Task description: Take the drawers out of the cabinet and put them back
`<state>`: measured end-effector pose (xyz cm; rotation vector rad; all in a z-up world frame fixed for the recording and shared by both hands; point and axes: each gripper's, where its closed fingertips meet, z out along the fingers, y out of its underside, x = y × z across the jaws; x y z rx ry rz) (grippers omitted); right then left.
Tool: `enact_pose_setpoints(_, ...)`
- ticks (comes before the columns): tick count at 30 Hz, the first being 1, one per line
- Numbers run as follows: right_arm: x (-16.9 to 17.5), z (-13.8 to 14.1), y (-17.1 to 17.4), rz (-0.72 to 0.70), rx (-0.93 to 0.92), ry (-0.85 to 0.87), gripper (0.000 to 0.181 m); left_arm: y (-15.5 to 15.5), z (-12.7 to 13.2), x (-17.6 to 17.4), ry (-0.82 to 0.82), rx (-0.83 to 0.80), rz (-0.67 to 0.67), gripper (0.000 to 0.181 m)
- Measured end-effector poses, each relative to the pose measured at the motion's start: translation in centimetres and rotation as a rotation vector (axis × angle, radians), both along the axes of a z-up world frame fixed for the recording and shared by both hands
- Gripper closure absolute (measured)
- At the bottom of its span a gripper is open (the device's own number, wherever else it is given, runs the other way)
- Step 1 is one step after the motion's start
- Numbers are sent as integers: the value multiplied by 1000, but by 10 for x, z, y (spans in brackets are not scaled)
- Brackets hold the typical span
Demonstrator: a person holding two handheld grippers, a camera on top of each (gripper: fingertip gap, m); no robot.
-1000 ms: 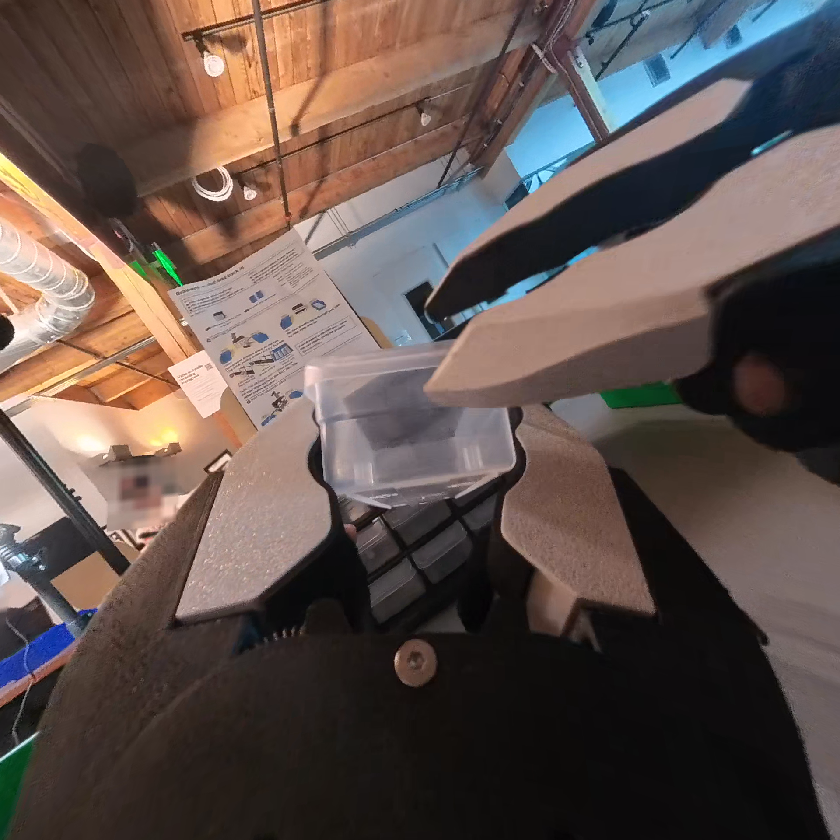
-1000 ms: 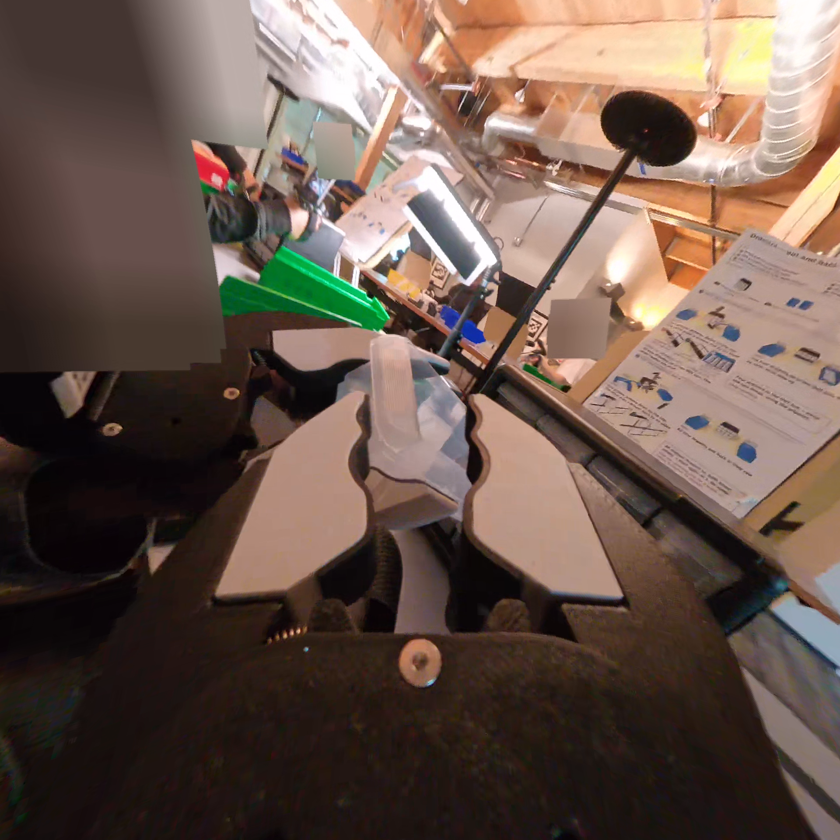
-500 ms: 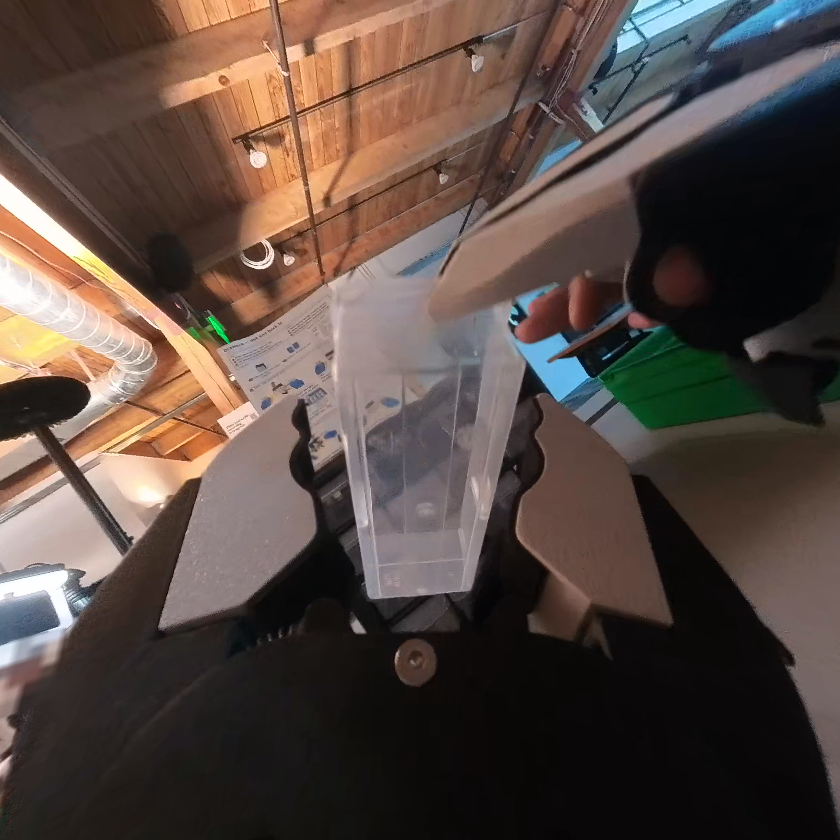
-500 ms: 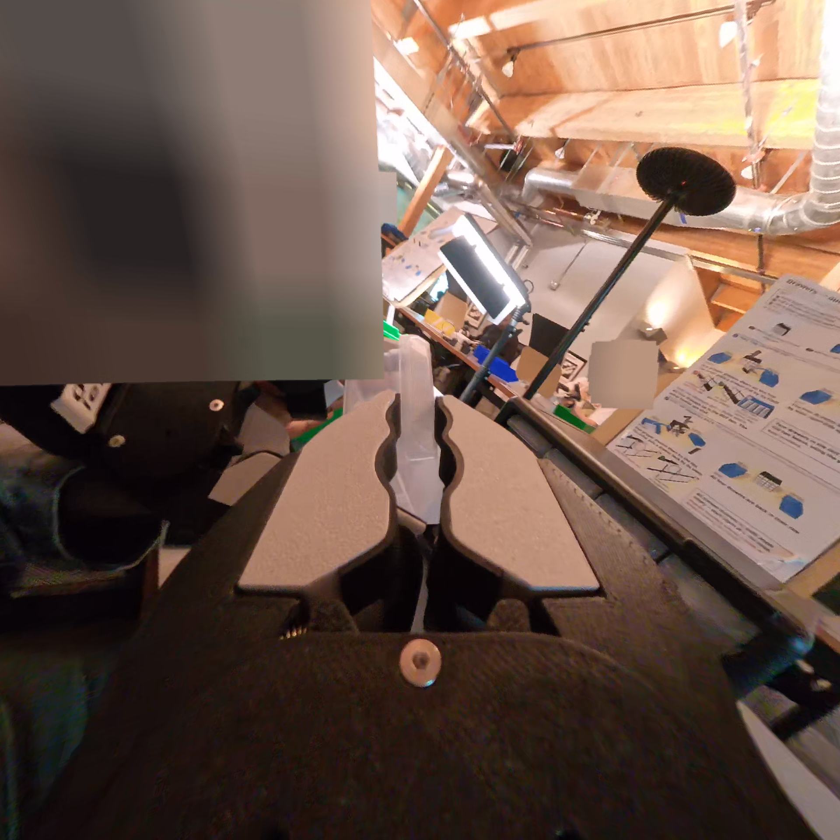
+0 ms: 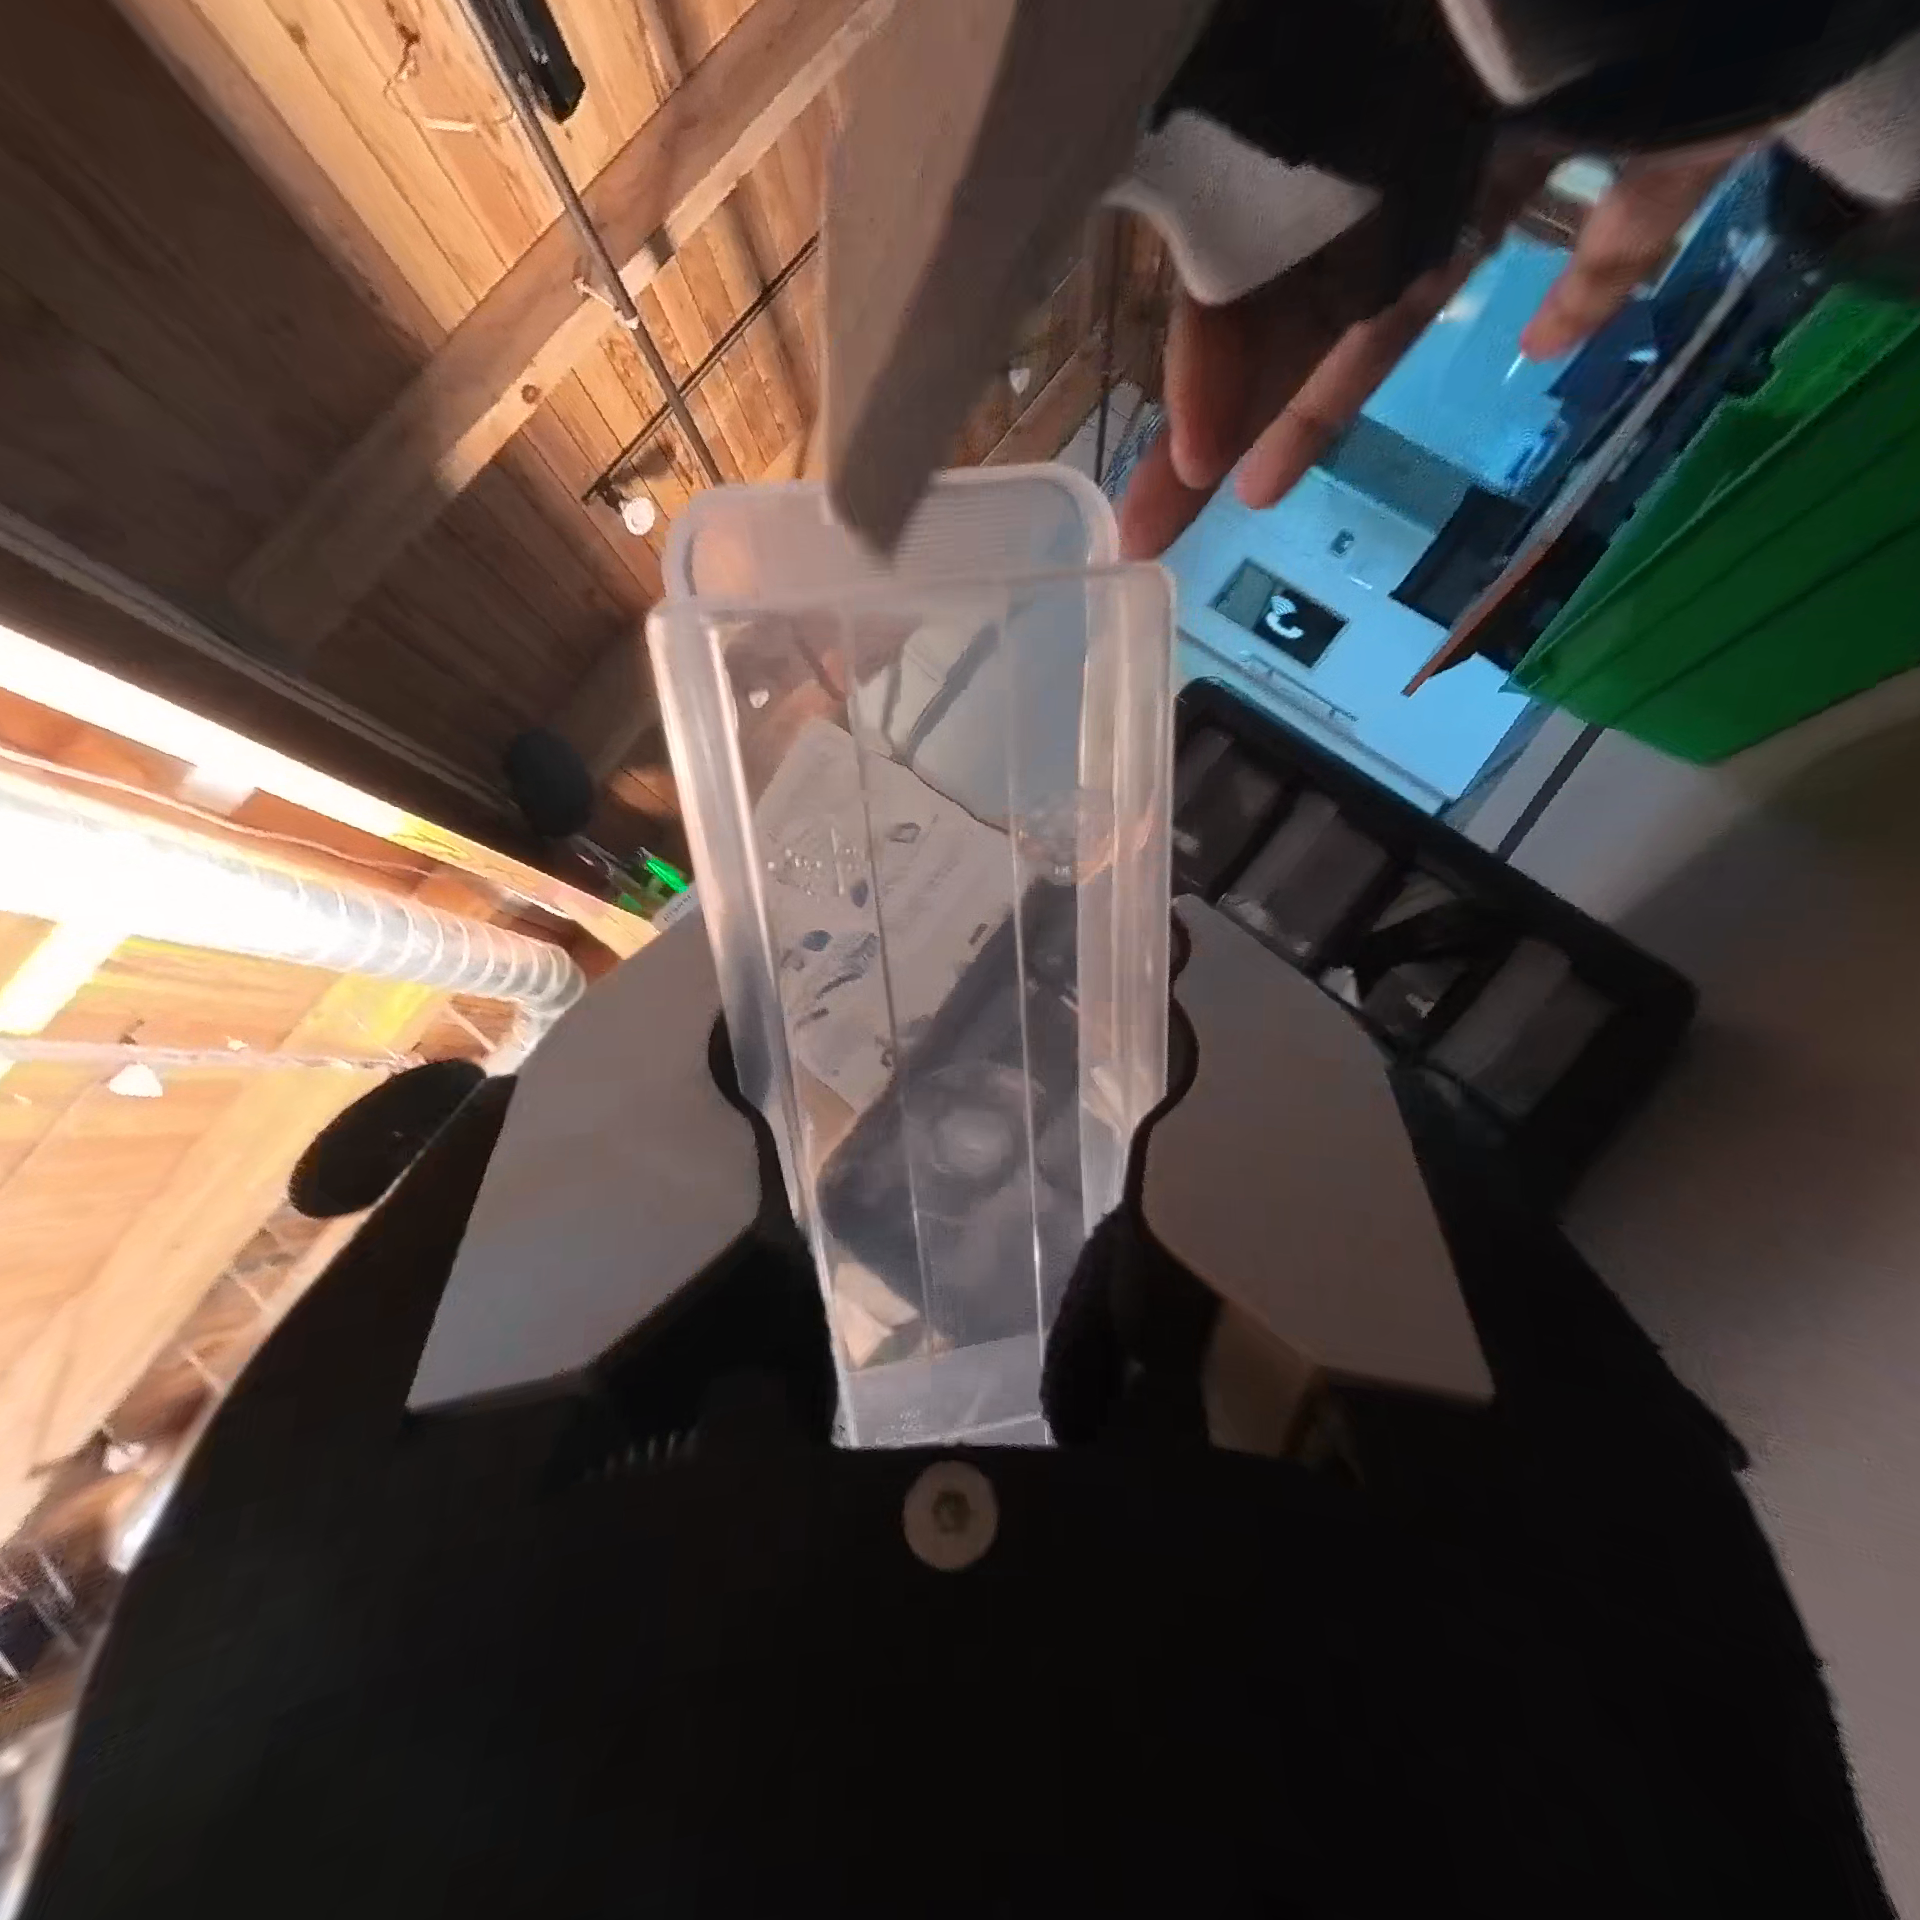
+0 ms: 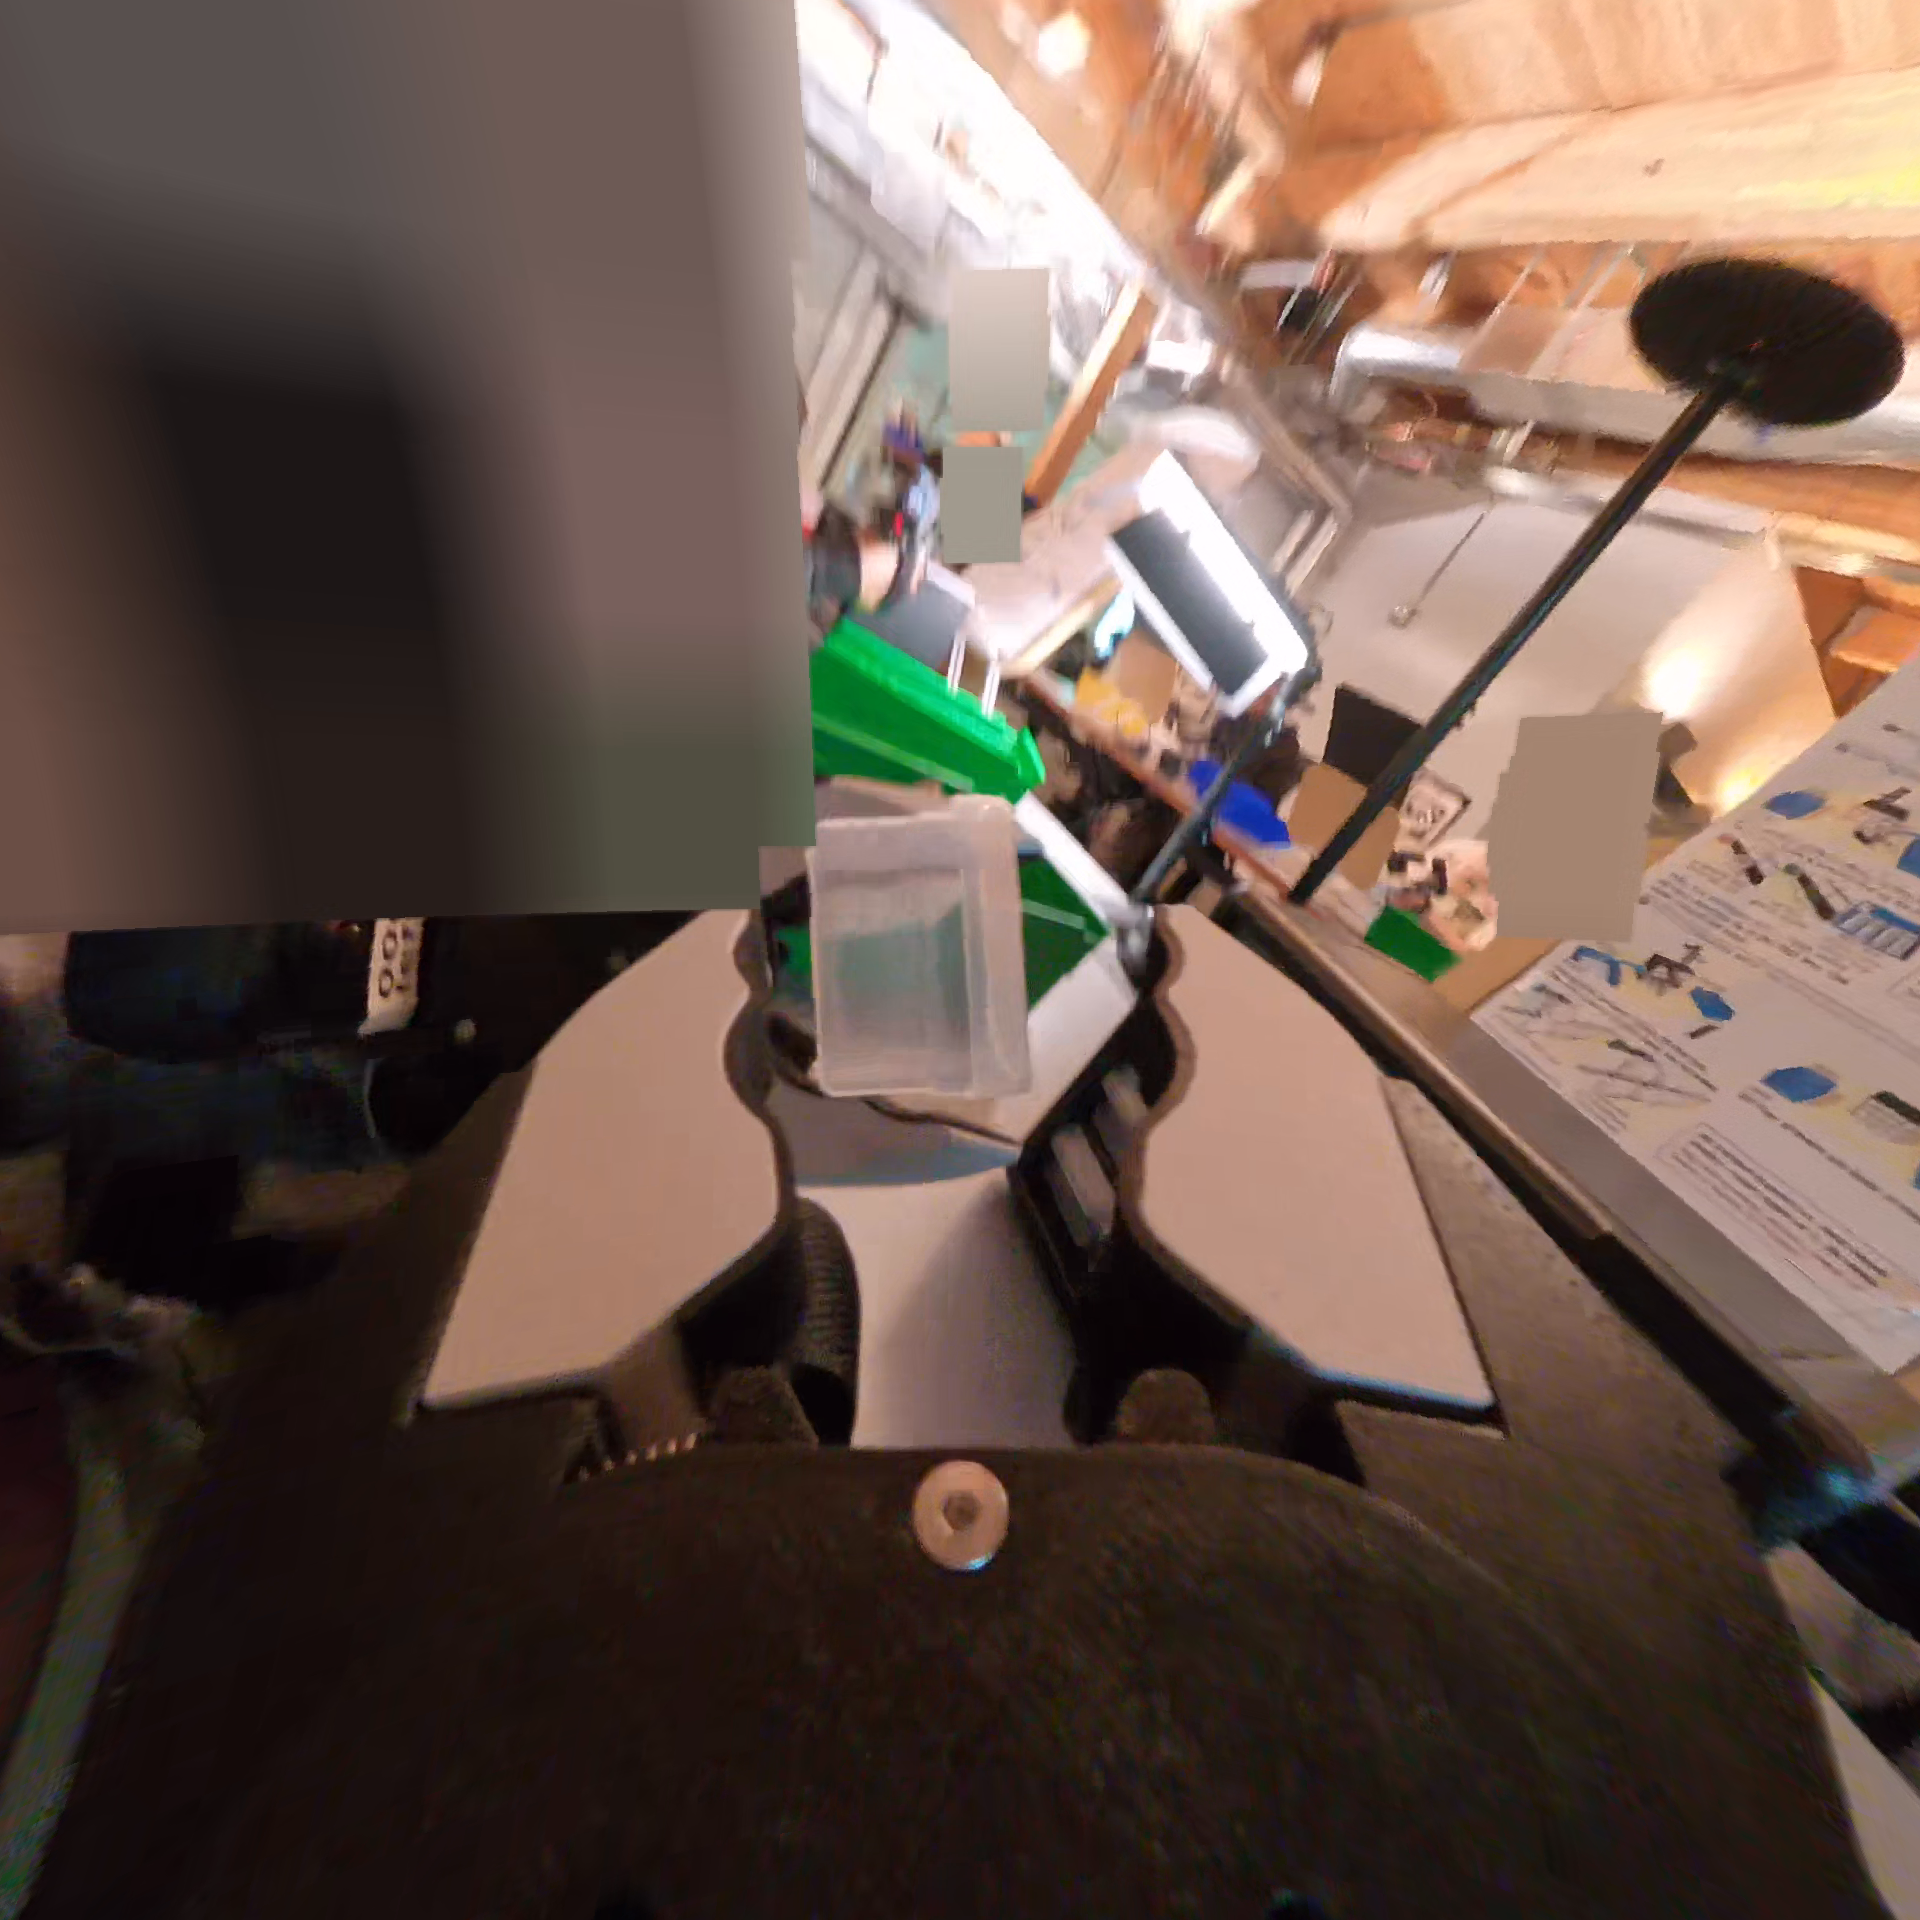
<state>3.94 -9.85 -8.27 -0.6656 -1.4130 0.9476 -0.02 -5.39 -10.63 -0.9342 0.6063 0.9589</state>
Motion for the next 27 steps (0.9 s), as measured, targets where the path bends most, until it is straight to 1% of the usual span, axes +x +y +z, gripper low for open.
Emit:
enact_pose_setpoints(1,-3,-7,-1,-23,32,-65,108,0,0,3,32,0,4,107)
enact_pose_setpoints(2,-5,-13,-2,-33,54,-122,108,1,1,6,62,-1,6,107)
enact_pose_setpoints(4,-9,-21,-4,-30,77,-193,118,1,1,11,119,4,14,107)
enact_pose_setpoints(6,-10,-21,-2,-39,93,-217,134,1,1,12,160,5,27,107)
enact_pose_setpoints(7,-9,-22,-2,-42,101,-236,136,2,1,12,173,4,29,107)
enact_pose_setpoints(11,-7,-23,0,-78,171,-246,136,3,-1,17,189,-14,-13,105)
enact_pose_setpoints(12,-6,-23,1,-96,200,-232,136,3,-2,19,183,-48,-46,103)
enact_pose_setpoints(13,-4,-23,5,-135,254,-212,136,4,-7,20,170,-106,-86,105)
enact_pose_setpoints(14,-2,-21,12,-198,317,-181,136,4,-11,18,147,-171,-131,105)
enact_pose_setpoints(16,7,-18,28,-318,420,-143,136,1,-13,6,43,-277,-225,102)
enact_pose_setpoints(18,18,-15,43,-429,509,-102,136,-3,-4,-11,-105,-366,-337,109)
enact_pose_setpoints(19,24,-16,51,-484,560,-85,136,-5,3,-18,-193,-422,-405,114)
enact_pose_setpoints(20,28,-19,59,-536,612,-80,136,-4,17,-29,-297,-431,-452,127)
enact_pose_setpoints(21,31,-25,67,-591,672,-86,136,-1,37,-44,-399,-397,-475,140)
enact_pose_setpoints(22,34,-31,75,-652,744,-96,136,5,57,-60,-503,-364,-488,153)
enact_pose_setpoints(23,35,-40,82,-708,825,-116,136,14,71,-74,-617,-380,-485,166)
enact_pose_setpoints(24,36,-50,89,-761,895,-152,136,26,77,-82,-693,-461,-473,170)
enact_pose_setpoints(25,35,-61,95,-810,949,-193,136,39,80,-85,-726,-578,-460,177)
enact_pose_setpoints(26,35,-72,100,-856,992,-230,136,52,83,-84,-747,-691,-445,180)
enact_pose_setpoints(27,33,-80,103,-890,1031,-253,136,67,86,-86,-759,-770,-408,181)
